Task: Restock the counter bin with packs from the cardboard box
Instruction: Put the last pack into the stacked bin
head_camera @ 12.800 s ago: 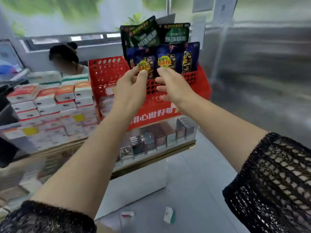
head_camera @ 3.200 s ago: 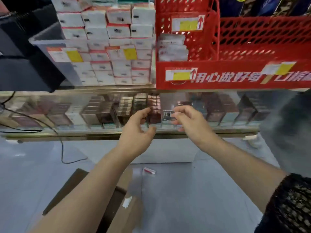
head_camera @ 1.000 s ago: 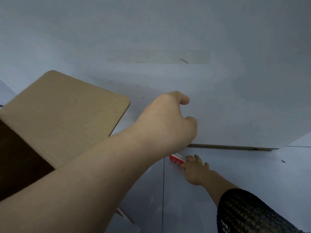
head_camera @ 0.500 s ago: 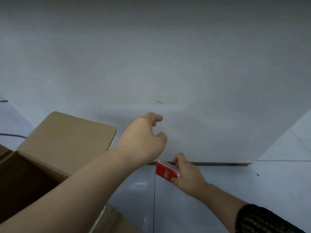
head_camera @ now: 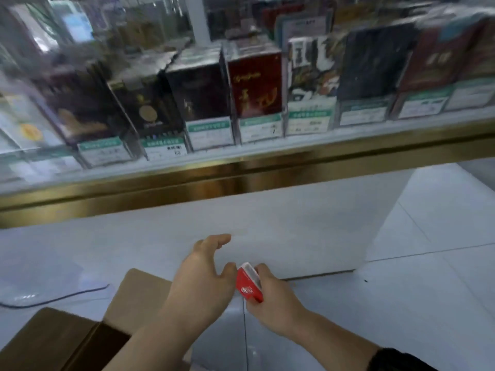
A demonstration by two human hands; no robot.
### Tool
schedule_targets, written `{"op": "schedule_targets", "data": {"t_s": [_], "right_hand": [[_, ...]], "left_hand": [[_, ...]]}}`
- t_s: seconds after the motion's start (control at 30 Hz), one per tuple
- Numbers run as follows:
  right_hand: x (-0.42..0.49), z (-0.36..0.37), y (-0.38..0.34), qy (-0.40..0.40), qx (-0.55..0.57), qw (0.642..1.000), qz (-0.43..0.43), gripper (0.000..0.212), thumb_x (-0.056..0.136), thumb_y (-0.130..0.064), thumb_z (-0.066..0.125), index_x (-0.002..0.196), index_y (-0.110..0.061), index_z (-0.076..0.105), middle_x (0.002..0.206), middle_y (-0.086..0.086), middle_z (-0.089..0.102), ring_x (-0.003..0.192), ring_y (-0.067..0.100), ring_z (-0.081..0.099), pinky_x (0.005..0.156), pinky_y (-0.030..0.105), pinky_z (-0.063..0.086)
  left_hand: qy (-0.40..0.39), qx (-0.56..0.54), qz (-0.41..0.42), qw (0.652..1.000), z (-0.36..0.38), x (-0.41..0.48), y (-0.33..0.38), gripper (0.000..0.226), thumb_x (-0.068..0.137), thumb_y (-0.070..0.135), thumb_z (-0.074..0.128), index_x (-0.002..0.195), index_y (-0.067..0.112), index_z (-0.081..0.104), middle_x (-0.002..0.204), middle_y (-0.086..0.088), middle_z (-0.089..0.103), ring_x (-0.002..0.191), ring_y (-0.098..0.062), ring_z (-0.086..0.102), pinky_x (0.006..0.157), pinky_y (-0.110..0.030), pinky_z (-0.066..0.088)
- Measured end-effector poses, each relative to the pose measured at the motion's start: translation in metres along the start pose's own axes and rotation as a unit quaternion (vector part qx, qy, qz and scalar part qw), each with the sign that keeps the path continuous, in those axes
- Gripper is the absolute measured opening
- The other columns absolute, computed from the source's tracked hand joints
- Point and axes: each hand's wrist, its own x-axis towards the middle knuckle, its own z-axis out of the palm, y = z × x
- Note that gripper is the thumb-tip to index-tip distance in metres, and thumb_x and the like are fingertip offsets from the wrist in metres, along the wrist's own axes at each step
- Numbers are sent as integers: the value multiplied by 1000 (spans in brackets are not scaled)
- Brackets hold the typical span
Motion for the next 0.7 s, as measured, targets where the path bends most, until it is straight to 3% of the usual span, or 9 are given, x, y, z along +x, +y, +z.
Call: {"op": "schedule_targets", "data": {"t_s": [0.2, 0.33, 0.47, 0.6, 0.7], "right_hand": [[-49, -73, -108, -12, 46, 999, -14, 49, 91, -21, 58, 133, -22, 34, 121, 7, 59, 98, 21, 58, 71, 23, 39], [-78, -126, -165, 24, 48, 998, -34, 46, 89, -20, 59, 130, -21, 38, 113, 8, 61, 99, 25, 60, 71, 25, 40], [-105, -177, -214, 51, 26, 997, -42, 40, 88, -19, 58, 123, -20, 41, 107, 7, 61, 95, 27, 59, 73, 35, 47], [-132, -214, -255, 77, -14, 995, -66, 33, 86, -23, 57, 117, -27, 46, 98, 3, 64, 87, 23, 62, 74, 40, 54], [-148, -236, -287, 73, -56, 992, -89, 32, 83, -34, 56, 114, -33, 49, 95, -2, 66, 84, 20, 63, 74, 44, 55]], "left_hand": [[19, -1, -16, 1000, -79, -29, 76, 46, 90, 20, 58, 133, 36, 47, 138, 12, 48, 126, -10, 46, 103, -28, 40], [45, -33, 15, 998, -131, -50, 131, 43, 89, 17, 60, 129, 31, 52, 128, 12, 56, 117, -5, 51, 97, -25, 42], [47, -52, 23, 997, -176, -68, 181, 43, 91, 20, 58, 133, 29, 50, 131, 9, 55, 97, 2, 48, 85, -18, 37], [52, -71, 29, 996, -216, -87, 219, 46, 89, 22, 58, 134, 25, 50, 135, 4, 54, 120, -12, 52, 100, -29, 42], [62, -94, 44, 993, -248, -99, 247, 48, 87, 17, 57, 135, 20, 50, 132, 2, 56, 121, -14, 52, 100, -28, 41]]}}
